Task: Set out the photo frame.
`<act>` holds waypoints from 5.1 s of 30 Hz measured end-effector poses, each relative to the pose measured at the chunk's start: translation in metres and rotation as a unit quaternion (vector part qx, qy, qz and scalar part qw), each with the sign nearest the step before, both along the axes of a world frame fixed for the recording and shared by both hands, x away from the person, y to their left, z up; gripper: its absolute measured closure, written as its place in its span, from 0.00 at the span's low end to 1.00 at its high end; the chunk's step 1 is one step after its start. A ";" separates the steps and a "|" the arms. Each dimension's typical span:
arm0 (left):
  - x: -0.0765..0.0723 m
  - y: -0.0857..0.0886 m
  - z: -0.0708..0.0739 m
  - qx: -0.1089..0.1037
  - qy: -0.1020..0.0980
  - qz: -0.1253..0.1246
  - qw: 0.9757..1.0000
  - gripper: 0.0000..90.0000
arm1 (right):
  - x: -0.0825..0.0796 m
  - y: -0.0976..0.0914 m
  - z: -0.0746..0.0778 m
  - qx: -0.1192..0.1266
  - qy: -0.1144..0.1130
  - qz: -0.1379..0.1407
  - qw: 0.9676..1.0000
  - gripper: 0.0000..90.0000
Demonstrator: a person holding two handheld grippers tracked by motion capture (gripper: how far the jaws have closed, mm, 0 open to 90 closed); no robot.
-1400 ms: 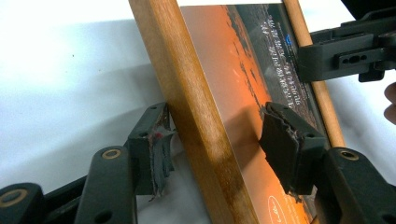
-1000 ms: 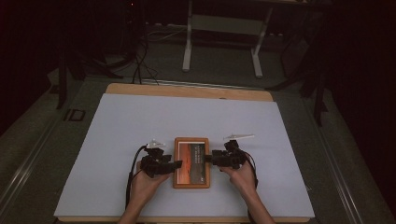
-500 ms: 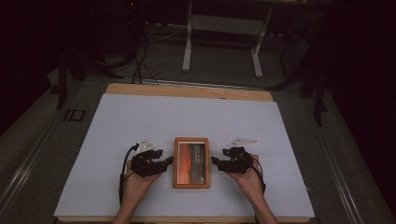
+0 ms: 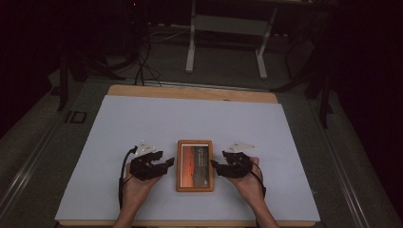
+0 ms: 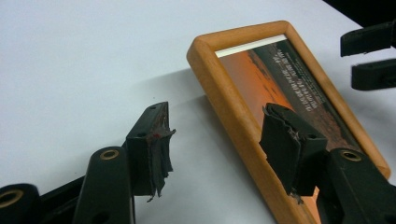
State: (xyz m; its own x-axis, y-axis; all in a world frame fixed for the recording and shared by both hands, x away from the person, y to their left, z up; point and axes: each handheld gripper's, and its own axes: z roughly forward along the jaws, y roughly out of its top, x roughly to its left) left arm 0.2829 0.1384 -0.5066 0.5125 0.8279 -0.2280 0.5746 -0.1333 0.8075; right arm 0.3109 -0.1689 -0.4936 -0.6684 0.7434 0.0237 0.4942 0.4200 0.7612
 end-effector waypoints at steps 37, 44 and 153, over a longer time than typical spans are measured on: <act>-0.019 -0.008 0.019 0.009 -0.020 -0.016 1.000 0.47 | 0.039 0.050 0.010 -0.043 -0.040 0.054 0.997 1.00; -0.018 -0.010 0.018 0.010 -0.017 -0.017 1.000 0.46 | 0.045 0.048 0.004 -0.043 -0.035 0.049 0.997 1.00; -0.016 -0.081 0.006 -0.049 0.075 -0.095 0.991 0.58 | 0.044 -0.010 -0.002 -0.014 -0.007 0.012 1.000 0.95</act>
State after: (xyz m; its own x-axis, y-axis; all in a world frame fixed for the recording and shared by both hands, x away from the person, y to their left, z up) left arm 0.2666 0.0572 -0.5002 0.6111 0.6897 -0.3884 0.6618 -0.1759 0.7288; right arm 0.3550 -0.1789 -0.4954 -0.6863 0.7273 -0.0050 0.4737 0.4522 0.7557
